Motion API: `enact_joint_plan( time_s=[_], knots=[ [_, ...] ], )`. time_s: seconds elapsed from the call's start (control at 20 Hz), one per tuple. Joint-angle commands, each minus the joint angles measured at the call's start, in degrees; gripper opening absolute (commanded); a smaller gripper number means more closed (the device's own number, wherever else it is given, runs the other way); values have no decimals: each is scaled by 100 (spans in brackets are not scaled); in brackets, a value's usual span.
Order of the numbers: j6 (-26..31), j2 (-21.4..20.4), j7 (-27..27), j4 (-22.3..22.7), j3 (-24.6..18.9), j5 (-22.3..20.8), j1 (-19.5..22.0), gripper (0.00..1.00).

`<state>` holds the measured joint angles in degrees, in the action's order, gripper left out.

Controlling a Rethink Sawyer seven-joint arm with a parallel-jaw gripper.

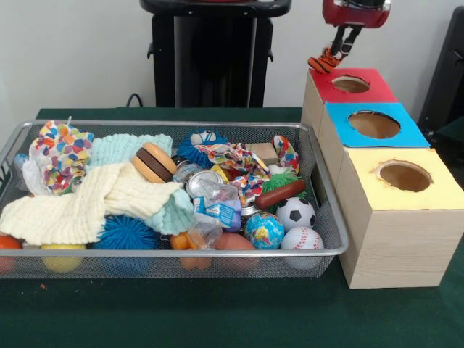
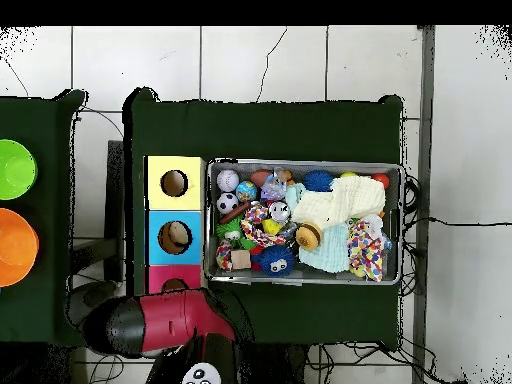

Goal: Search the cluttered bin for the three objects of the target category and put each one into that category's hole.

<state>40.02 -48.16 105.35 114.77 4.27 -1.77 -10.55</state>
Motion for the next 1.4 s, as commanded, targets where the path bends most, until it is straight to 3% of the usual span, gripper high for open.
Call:
enact_joint_plan(
  time_s=[0.05,0.3,0.7,1.0,1.05,1.4],
  knots=[
    [-126,609,1663,-513,229,113,-250,0],
    [186,880,1877,-1015,325,195,-529,0],
    [235,1160,1896,-1471,371,374,-748,0],
    [-69,1317,1755,-1470,438,338,-763,0],
    [-109,1315,1707,-1449,420,358,-748,100],
    [210,1472,1639,-1858,500,352,-777,100]
  ],
)
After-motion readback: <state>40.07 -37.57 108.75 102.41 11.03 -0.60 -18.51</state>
